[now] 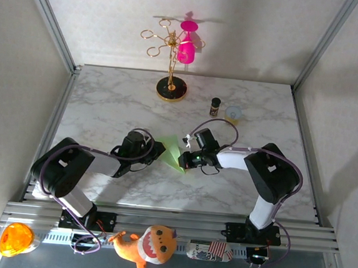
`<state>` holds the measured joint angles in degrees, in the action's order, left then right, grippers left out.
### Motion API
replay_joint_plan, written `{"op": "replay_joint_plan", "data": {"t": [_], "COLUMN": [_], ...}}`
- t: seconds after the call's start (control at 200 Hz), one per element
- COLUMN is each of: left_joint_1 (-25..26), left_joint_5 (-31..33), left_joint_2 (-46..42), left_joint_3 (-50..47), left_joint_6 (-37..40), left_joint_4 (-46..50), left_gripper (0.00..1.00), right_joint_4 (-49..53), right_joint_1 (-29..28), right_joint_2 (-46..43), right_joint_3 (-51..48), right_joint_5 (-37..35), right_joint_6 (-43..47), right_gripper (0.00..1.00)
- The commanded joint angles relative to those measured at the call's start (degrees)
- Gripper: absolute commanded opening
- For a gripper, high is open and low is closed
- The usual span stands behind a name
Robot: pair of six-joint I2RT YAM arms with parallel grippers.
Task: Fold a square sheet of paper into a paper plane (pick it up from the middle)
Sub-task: Fourth fold the wing at the center of the table.
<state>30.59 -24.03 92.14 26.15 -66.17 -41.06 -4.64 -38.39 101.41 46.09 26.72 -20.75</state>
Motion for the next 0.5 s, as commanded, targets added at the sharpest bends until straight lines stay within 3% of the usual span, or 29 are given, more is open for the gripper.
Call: {"op": "replay_joint_plan", "data": {"t": [0.0,0.496], "left_joint_1": [1.04,2.81], "left_joint_5": [0.23,-5.15], "left_joint_2": [2.18,9.64], "left_joint_3": [1.63,5.70], "left_joint_6": [1.00,-0.89], "left_joint_4": [-0.06,-9.30], "left_gripper": [0.05,0.05], "right_joint_4": [1.86,6.89], "right_joint_1": [0.00,-0.09], "right_joint_2": [-1.16,5.47], "right_joint_3": [-1.17,3.22], "right_joint_5": [-3.40,1.94], "right_joint_6": [-2.78,-1.75], "right_gripper": [0.07,0.07]}}
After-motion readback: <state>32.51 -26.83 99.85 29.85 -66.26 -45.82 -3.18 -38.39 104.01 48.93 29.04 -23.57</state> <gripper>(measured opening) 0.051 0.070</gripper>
